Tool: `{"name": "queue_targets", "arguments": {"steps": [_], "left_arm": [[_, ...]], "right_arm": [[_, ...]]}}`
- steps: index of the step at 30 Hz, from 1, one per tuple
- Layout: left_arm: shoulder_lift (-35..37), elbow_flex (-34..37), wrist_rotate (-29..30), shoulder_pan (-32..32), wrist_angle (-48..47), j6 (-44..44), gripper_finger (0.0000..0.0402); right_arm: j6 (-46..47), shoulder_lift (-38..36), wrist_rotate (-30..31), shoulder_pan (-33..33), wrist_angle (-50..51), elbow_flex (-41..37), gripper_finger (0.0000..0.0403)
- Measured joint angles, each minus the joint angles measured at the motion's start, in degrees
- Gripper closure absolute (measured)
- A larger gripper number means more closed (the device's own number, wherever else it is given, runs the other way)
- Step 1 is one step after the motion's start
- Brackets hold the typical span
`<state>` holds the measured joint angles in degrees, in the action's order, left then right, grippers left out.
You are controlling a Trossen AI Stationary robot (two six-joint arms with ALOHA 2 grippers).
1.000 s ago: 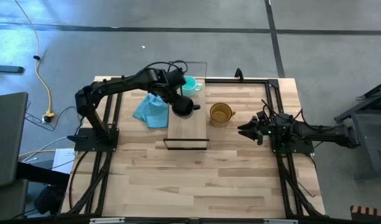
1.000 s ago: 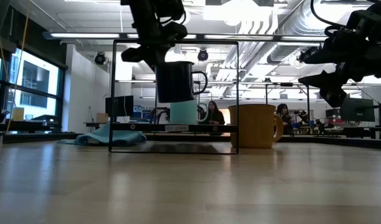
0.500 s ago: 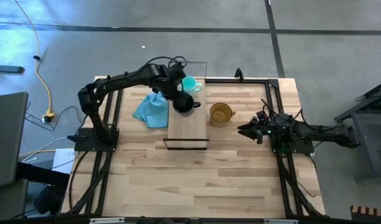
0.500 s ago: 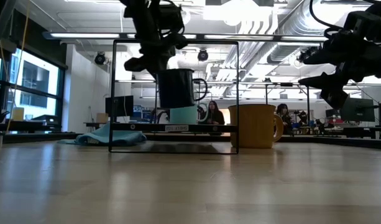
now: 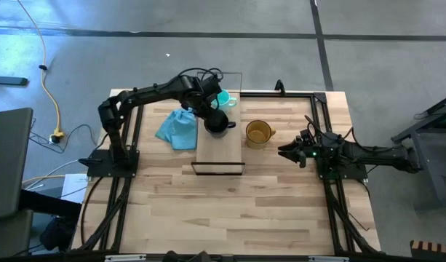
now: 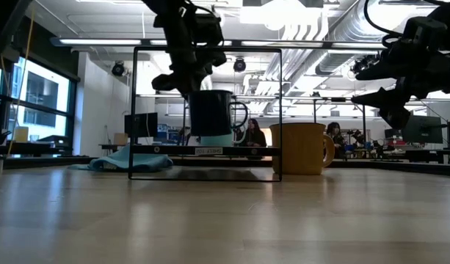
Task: Stack small to large cups/mugs on shelf
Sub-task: Put the dark blue mug on the shelf
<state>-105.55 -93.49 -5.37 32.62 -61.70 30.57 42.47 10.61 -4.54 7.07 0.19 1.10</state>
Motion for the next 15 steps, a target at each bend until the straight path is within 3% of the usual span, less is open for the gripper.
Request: {"name": "queue_targets", "arguments": {"steps": [8, 15], "left_arm": [[-3.4, -5.3, 0.0, 0.0, -3.7, -2.9, 0.0396], [-4.6, -5.6, 0.0, 0.0, -4.8, -2.3, 0.0396]], "right_arm": [[0.2, 0.0, -0.1, 0.0, 0.0, 0.0, 0.0208], [-0.7, 0.0, -0.1, 0.0, 0.0, 0.0, 0.0208]]}}
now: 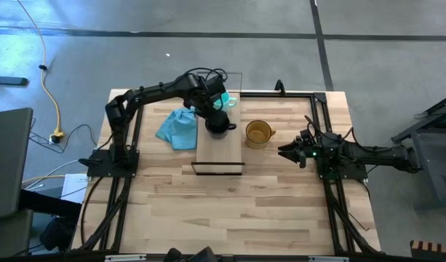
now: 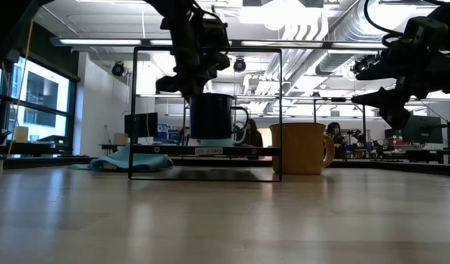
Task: Stack small to large cups/mugs on shelf
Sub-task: Put the dark blue mug on the shelf
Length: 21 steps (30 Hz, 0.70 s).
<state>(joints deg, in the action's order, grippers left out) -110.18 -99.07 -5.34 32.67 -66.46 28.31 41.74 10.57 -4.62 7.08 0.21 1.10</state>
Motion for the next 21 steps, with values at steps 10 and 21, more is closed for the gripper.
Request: {"name": "queue_targets", "arguments": {"steps": [10, 21], "left_arm": [[-0.7, 0.0, -2.0, 1.3, 1.3, 0.9, 0.0396], [-2.5, 0.0, -3.2, 1.4, 0.4, 0.3, 0.0396]], "right_arm": [[-0.6, 0.0, 0.1, 0.0, 0.0, 0.0, 0.0208], [-0.8, 0.0, 0.1, 0.0, 0.0, 0.0, 0.0208]]}}
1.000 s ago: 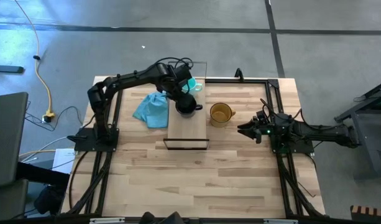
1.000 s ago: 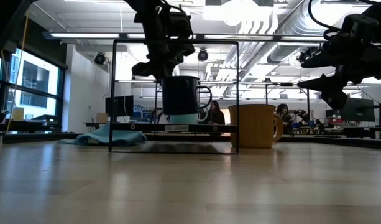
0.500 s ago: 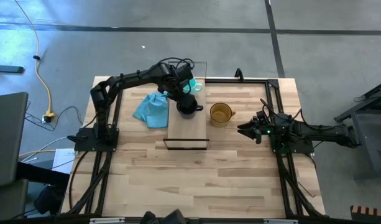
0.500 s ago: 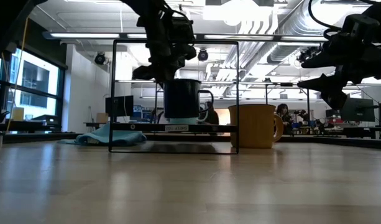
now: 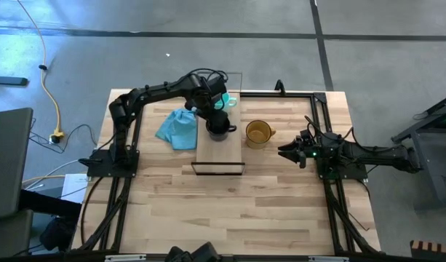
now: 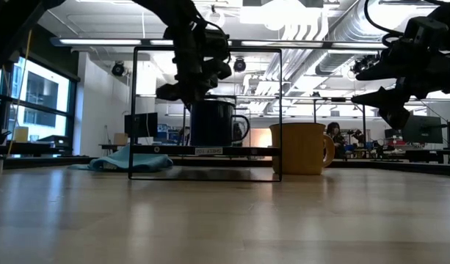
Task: Stack small to large cups/mugs on shelf
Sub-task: Put the dark blue mug on the shelf
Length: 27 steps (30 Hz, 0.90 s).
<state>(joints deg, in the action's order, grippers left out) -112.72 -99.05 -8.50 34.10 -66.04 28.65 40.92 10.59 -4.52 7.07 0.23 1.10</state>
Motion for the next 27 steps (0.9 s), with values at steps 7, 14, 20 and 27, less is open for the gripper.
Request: {"name": "queue_targets", "arguments": {"steps": [7, 14, 20, 27], "left_arm": [[-0.5, 0.0, -0.1, 0.0, 1.4, -0.2, 0.0396], [-0.5, 0.0, -0.1, 0.1, 1.2, -1.0, 0.0396], [-0.5, 0.0, -0.3, 0.1, 1.2, -1.2, 0.0388], [-0.5, 0.0, -0.3, 0.1, 1.2, -1.2, 0.0389]], "right_arm": [[-0.4, 0.0, 0.1, 0.0, 0.0, 0.0, 0.0208], [-1.0, 0.0, 0.3, 0.0, 0.0, 0.0, 0.0208], [-1.1, 0.0, 0.4, 0.0, 0.0, 0.0, 0.0208], [-1.1, 0.0, 0.4, 0.0, 0.0, 0.0, 0.0208]]}}
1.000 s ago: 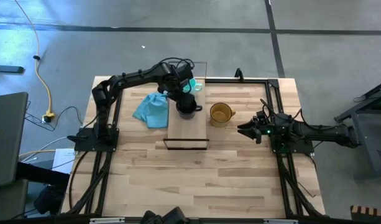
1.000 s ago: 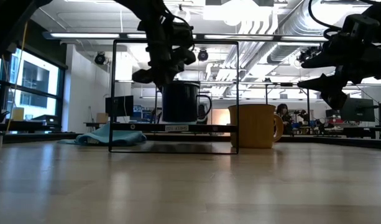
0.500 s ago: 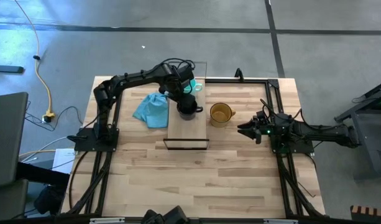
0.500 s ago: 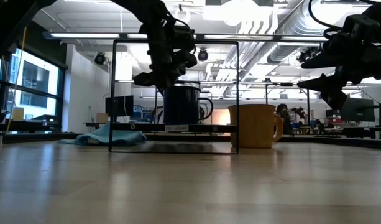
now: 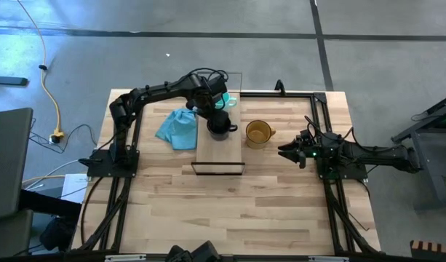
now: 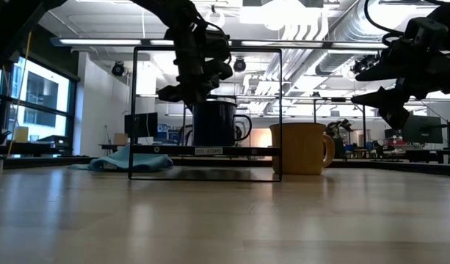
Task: Stack small to large cups/mugs on shelf
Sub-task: Put the dark blue mug on the shelf
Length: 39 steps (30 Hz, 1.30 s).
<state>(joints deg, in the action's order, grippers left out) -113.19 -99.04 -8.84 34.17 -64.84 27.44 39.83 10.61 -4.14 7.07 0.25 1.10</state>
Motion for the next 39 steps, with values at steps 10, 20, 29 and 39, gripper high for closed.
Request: {"name": "queue_targets", "arguments": {"steps": [10, 20, 29, 39], "left_arm": [[0.0, 0.0, 0.4, 0.0, 0.0, 0.8, 0.0379], [0.0, 0.0, 0.5, 0.0, 0.2, 0.9, 0.0375], [0.0, 0.0, 0.5, 0.0, 0.2, 0.9, 0.0348], [0.0, 0.0, 0.5, -0.1, 0.2, 0.9, 0.0366]], "right_arm": [[0.2, 0.0, 0.0, 0.0, 0.0, 0.0, 0.0208], [0.2, 0.0, -0.2, 0.0, 0.0, 0.0, 0.0208], [0.2, 0.0, -0.2, 0.0, 0.0, 0.0, 0.0208], [0.0, 0.0, -0.2, 0.0, 0.0, 0.0, 0.0208]]}}
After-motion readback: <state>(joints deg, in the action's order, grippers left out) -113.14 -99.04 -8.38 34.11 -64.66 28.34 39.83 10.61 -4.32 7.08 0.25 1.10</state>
